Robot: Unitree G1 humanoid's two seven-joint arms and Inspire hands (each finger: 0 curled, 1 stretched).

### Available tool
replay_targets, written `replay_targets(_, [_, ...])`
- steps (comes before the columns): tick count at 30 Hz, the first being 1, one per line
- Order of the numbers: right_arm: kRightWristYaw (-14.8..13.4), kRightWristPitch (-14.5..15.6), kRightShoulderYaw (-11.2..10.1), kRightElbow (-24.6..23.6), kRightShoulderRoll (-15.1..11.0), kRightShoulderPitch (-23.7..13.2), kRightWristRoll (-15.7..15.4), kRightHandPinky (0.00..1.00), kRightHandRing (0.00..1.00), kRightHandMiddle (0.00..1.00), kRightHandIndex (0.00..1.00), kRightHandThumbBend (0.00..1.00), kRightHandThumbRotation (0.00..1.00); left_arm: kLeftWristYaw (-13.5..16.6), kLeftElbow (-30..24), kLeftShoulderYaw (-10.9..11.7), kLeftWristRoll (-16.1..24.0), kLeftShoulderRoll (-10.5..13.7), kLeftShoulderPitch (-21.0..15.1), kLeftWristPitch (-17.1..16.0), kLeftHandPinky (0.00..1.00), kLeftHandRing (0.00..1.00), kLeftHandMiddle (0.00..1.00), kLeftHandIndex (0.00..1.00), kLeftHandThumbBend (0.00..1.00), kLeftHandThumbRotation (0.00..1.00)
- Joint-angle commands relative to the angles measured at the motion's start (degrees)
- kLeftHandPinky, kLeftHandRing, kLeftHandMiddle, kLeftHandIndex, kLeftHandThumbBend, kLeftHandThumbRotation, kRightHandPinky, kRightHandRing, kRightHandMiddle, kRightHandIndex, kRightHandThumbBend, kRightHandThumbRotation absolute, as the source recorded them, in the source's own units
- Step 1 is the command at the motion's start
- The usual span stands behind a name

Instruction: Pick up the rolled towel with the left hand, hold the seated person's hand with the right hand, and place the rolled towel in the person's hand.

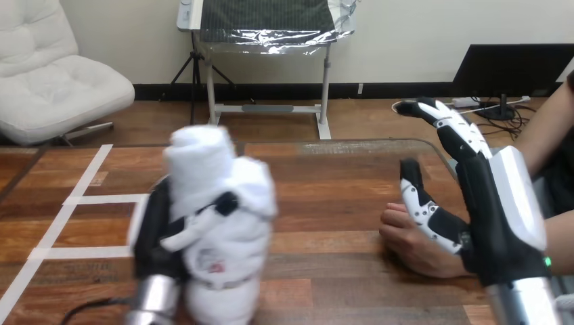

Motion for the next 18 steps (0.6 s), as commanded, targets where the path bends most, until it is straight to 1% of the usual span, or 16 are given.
replay_targets(1, [5.0, 5.5, -2.9, -5.1, -3.8, -4.9, -1.5, 0.90, 0.92, 0.92, 0.85, 0.48, 0.00, -1.5, -8.3, -0.1, -1.1, -2.1, -3.7, 0.9, 0.38, 0.43, 0.47, 0.52, 0.97, 0.10])
replay_targets(2, [6.7, 7.3, -3.4, -5.6, -4.7, -5.1, -2.0, 0.90, 0.92, 0.92, 0.85, 0.51, 0.00, -1.6, -8.8, -0.1, -1.0, -2.4, -3.8, 1.3, 0.38, 0.43, 0.47, 0.52, 0.97, 0.10])
replay_targets(3, [7.8, 8.4, -3.7, -5.9, -5.3, -5.2, -2.3, 0.90, 0.92, 0.92, 0.85, 0.54, 0.00, -1.7, -9.1, -0.1, -0.9, -2.6, -3.8, 1.6, 0.38, 0.43, 0.47, 0.52, 0.97, 0.10])
replay_targets(4, [9.9, 10.4, -4.2, -6.3, -6.6, -5.6, -3.0, 0.89, 0.92, 0.92, 0.85, 0.57, 0.00, -1.8, -9.4, -0.1, -0.7, -2.9, -4.0, 1.8, 0.38, 0.43, 0.47, 0.52, 0.97, 0.10])
replay_targets(5, [11.5, 11.9, -4.6, -6.6, -7.5, -5.8, -3.5, 0.88, 0.92, 0.93, 0.86, 0.63, 0.00, -1.9, -9.6, -0.1, -0.5, -3.1, -4.1, 1.9, 0.38, 0.43, 0.47, 0.52, 0.97, 0.10])
replay_targets(7, [13.0, 13.4, -4.8, -7.1, -8.2, -6.1, -4.0, 0.87, 0.93, 0.93, 0.86, 0.67, 0.00, -2.0, -10.0, 0.0, -0.2, -3.4, -4.1, 2.2, 0.38, 0.43, 0.47, 0.52, 0.97, 0.11])
replay_targets(9, [15.3, 15.6, -5.3, -7.0, -9.9, -6.7, -5.0, 0.87, 0.92, 0.93, 0.86, 0.70, 0.00, -1.8, -10.4, 0.0, 0.3, -3.7, -4.2, 2.2, 0.38, 0.43, 0.47, 0.52, 0.97, 0.11])
replay_targets(11, [18.1, 18.0, -5.9, -6.6, -12.2, -7.6, -6.5, 0.85, 0.92, 0.92, 0.86, 0.74, 0.00, -1.4, -10.7, 0.0, 0.9, -4.2, -4.3, 2.3, 0.38, 0.43, 0.47, 0.52, 0.97, 0.11])
replay_targets(12, [18.7, 18.6, -6.0, -6.6, -12.6, -7.8, -6.8, 0.85, 0.92, 0.92, 0.86, 0.75, 0.00, -1.3, -10.8, 0.1, 1.0, -4.3, -4.3, 2.4, 0.38, 0.43, 0.47, 0.52, 0.98, 0.11])
replay_targets(14, [20.6, 19.8, -6.4, -5.9, -14.5, -8.4, -7.6, 0.83, 0.91, 0.91, 0.86, 0.79, 0.00, -1.2, -10.6, 0.2, 1.4, -4.6, -4.5, 2.1, 0.38, 0.43, 0.47, 0.52, 0.98, 0.12])
replay_targets(16, [21.5, 20.5, -6.6, -5.8, -15.4, -8.7, -7.9, 0.82, 0.91, 0.91, 0.85, 0.81, 0.00, -1.1, -10.6, 0.2, 1.6, -4.8, -4.6, 2.1, 0.38, 0.43, 0.47, 0.52, 0.98, 0.12])
replay_targets(18, [22.8, 21.1, -6.9, -4.9, -17.0, -9.3, -7.9, 0.82, 0.90, 0.91, 0.85, 0.82, 0.00, -1.2, -10.3, 0.3, 1.7, -5.0, -4.8, 1.9, 0.38, 0.43, 0.47, 0.52, 0.98, 0.12])
